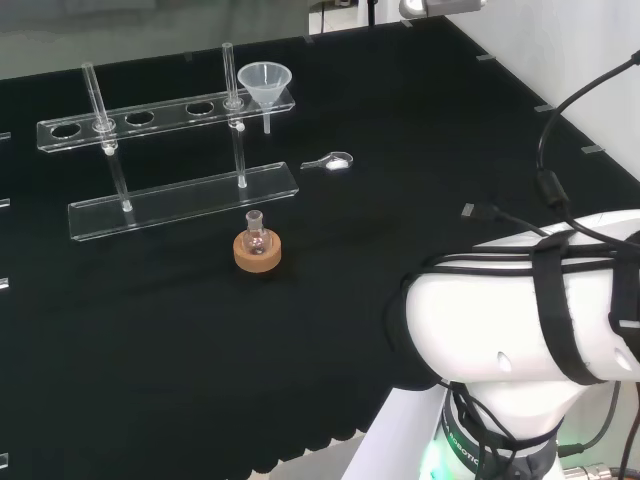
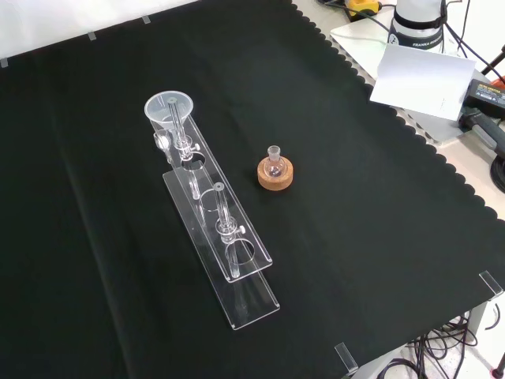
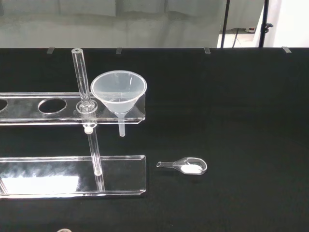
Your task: Pick up the funnel from the transparent funnel stand.
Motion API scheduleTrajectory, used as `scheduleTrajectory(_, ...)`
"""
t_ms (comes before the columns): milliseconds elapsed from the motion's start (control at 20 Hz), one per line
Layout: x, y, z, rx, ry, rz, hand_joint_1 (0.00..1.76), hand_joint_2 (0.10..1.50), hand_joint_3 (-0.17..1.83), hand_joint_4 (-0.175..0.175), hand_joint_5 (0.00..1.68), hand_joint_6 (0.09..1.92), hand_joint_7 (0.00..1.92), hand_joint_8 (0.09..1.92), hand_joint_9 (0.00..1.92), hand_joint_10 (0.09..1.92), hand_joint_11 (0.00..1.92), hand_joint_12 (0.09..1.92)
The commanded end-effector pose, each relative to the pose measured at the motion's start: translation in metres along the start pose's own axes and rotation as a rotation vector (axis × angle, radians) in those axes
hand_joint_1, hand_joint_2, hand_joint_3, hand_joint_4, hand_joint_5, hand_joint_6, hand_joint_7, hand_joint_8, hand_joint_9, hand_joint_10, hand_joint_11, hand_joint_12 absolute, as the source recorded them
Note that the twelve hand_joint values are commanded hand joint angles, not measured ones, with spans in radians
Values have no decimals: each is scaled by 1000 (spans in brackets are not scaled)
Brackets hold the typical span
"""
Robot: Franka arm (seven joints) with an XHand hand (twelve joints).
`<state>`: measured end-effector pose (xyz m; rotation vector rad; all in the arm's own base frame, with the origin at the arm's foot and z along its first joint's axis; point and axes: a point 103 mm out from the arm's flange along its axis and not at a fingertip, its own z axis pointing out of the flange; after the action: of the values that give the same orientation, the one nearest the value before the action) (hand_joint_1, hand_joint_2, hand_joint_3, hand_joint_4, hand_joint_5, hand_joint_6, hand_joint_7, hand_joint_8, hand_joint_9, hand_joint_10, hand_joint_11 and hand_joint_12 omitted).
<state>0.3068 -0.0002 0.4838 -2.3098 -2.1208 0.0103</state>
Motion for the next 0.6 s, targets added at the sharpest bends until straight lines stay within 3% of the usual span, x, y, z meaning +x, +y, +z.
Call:
scheduleTrajectory(50, -1, 1, 1, -10, 1, -2, 113, 1074, 484, 19, 158, 87, 30, 193, 124, 622, 99, 1357)
scheduleTrajectory(250, -18, 3, -1, 0, 44, -23, 5, 1168, 431, 27, 126, 87, 4, 87, 63, 634, 54, 1367)
scheduleTrajectory(400, -20, 4, 0, 0, 37, -29, 0, 1175, 425, 27, 126, 87, 3, 87, 60, 636, 51, 1368)
scheduleTrajectory(500, -20, 4, 1, -4, -5, -56, 0, 1176, 423, 26, 126, 87, 3, 87, 61, 637, 50, 1369)
scheduleTrajectory(600, -20, 7, 2, 2, 2, -49, 0, 1177, 421, 26, 127, 87, 3, 87, 62, 639, 50, 1369)
